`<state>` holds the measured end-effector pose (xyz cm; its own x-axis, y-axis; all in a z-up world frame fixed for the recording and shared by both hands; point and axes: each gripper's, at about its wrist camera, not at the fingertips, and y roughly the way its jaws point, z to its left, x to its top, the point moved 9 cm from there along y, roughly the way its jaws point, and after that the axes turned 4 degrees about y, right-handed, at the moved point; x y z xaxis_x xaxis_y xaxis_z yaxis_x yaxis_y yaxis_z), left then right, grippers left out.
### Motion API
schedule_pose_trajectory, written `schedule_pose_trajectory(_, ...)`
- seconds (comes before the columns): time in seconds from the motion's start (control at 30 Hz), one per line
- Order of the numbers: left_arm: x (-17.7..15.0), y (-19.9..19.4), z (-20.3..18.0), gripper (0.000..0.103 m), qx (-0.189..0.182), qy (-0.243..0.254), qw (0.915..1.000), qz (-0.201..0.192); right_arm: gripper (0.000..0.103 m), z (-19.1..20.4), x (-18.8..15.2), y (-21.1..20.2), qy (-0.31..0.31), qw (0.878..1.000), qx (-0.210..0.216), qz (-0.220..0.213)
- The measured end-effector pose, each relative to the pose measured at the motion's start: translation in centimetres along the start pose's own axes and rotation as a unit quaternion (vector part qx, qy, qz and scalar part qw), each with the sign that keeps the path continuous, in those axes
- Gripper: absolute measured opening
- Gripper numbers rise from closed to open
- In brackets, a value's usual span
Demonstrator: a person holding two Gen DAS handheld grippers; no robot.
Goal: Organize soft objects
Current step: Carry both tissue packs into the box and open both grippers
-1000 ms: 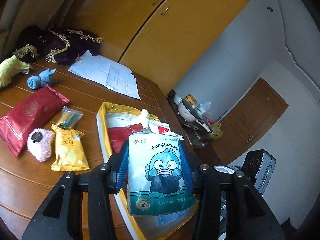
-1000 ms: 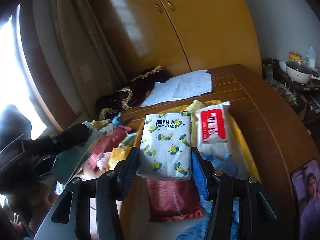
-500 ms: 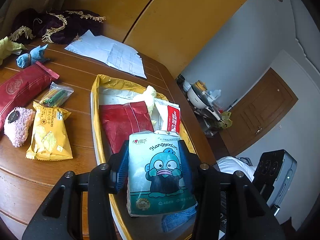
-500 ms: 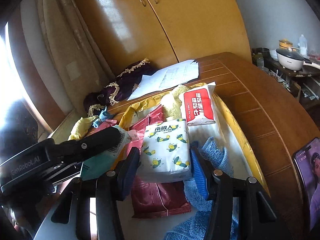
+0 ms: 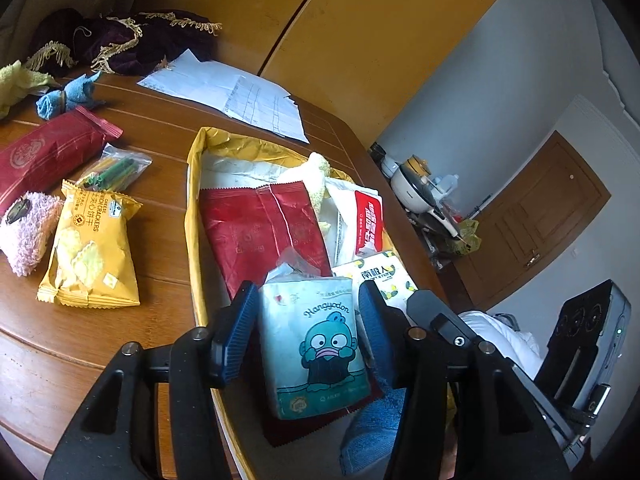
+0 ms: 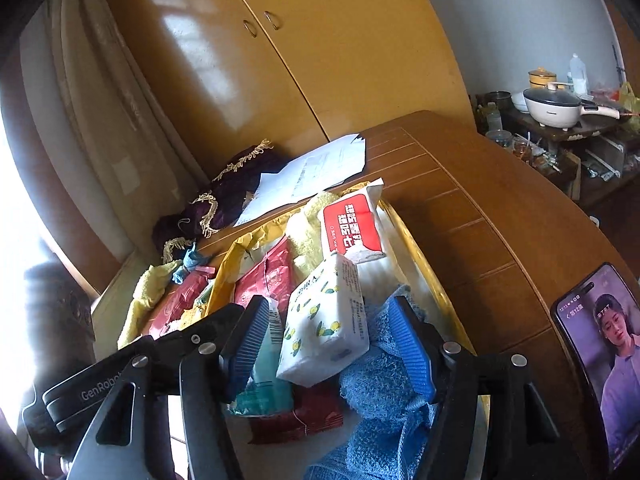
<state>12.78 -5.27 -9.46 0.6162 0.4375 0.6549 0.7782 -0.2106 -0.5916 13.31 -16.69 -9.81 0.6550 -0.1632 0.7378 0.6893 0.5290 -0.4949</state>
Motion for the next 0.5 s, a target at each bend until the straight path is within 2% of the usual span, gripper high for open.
schedule_pose_trajectory(0.23, -0.2, 0.2, -0.1, 0.05, 0.033, 0.055, 0.9978, 0.017, 0.067, -0.3, -0.4, 0.7, 0.019, 1.0, -0.006, 0.007)
schedule_pose_trajectory(0.4, -0.5, -0.2, 0.0, 0.05, 0.045, 0.069, 0.9964, 0.019, 0.067, -0.7, -1.1, 0.7, 0.028, 0.999, -0.017, 0.015)
schedule_pose_trajectory(0.5, -0.8, -0.5, -0.2, 0.05, 0.054, 0.081, 0.995, 0.022, 0.067, -0.8, -1.1, 0.7, 0.028, 0.999, -0.008, 0.015)
